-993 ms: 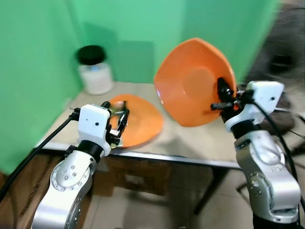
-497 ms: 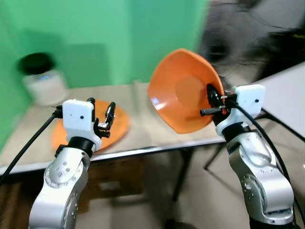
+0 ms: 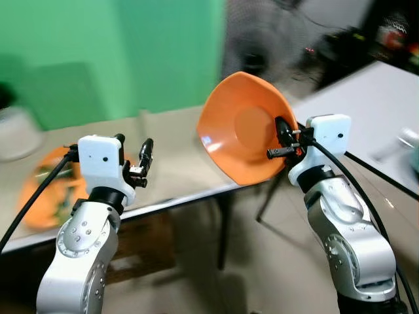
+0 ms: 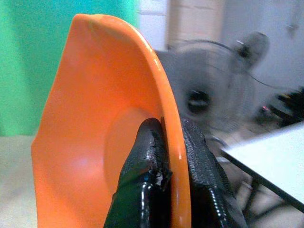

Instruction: Setting the table

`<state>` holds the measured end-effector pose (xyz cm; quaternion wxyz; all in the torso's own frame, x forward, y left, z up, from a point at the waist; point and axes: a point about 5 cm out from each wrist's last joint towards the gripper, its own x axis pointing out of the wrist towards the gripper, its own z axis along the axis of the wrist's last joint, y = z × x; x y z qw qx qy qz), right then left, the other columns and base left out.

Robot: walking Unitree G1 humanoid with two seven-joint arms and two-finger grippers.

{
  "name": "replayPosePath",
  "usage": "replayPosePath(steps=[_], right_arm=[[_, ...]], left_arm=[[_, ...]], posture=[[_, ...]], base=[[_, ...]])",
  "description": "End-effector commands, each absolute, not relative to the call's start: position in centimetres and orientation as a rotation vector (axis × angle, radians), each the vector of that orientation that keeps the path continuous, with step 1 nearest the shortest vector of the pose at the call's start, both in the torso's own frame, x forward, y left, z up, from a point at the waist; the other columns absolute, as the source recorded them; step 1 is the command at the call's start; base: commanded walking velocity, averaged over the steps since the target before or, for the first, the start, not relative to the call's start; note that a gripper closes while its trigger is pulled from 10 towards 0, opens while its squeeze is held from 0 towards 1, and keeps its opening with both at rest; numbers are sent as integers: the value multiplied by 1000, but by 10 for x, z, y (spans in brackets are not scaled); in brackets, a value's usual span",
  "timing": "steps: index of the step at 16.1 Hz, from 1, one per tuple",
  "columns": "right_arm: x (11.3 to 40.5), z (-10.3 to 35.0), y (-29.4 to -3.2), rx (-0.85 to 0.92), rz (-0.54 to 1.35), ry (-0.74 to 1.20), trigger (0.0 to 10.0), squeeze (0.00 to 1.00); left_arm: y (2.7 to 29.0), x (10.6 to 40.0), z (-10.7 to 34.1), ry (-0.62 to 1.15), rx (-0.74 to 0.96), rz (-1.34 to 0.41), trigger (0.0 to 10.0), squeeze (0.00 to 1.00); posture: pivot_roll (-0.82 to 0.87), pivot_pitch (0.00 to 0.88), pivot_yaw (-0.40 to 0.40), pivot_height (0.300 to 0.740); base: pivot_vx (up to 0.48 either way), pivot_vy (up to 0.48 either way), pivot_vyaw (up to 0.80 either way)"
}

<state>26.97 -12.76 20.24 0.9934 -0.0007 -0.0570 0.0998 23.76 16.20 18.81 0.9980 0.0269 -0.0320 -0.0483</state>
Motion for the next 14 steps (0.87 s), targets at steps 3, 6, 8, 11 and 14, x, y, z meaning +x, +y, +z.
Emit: replayPosePath(steps=[3, 6, 8, 11, 14], right_arm=[[270, 212, -133, 14, 184, -149, 10000, 0], [269, 208, -134, -6, 186, -131, 10000, 0], [269, 208, -134, -10, 192, -128, 10000, 0], [268, 206, -136, -3, 176, -121, 10000, 0], [267, 205, -139, 8, 148, -110, 10000, 0]], left_arm=[[157, 240, 190, -68, 74, -122, 10000, 0], [156, 241, 190, -67, 67, -119, 10000, 0], [155, 242, 190, -67, 67, -121, 10000, 0], [153, 243, 190, -62, 77, -141, 10000, 0], [152, 244, 190, -63, 77, -147, 10000, 0]], posture=[[-47, 0, -10, 740], [-52, 0, -5, 740], [-54, 0, -1, 740], [-60, 0, 5, 740], [-64, 0, 9, 740]], base=[[0, -211, -533], [0, -444, 0], [0, -480, 0], [0, -480, 0], [0, -480, 0]])
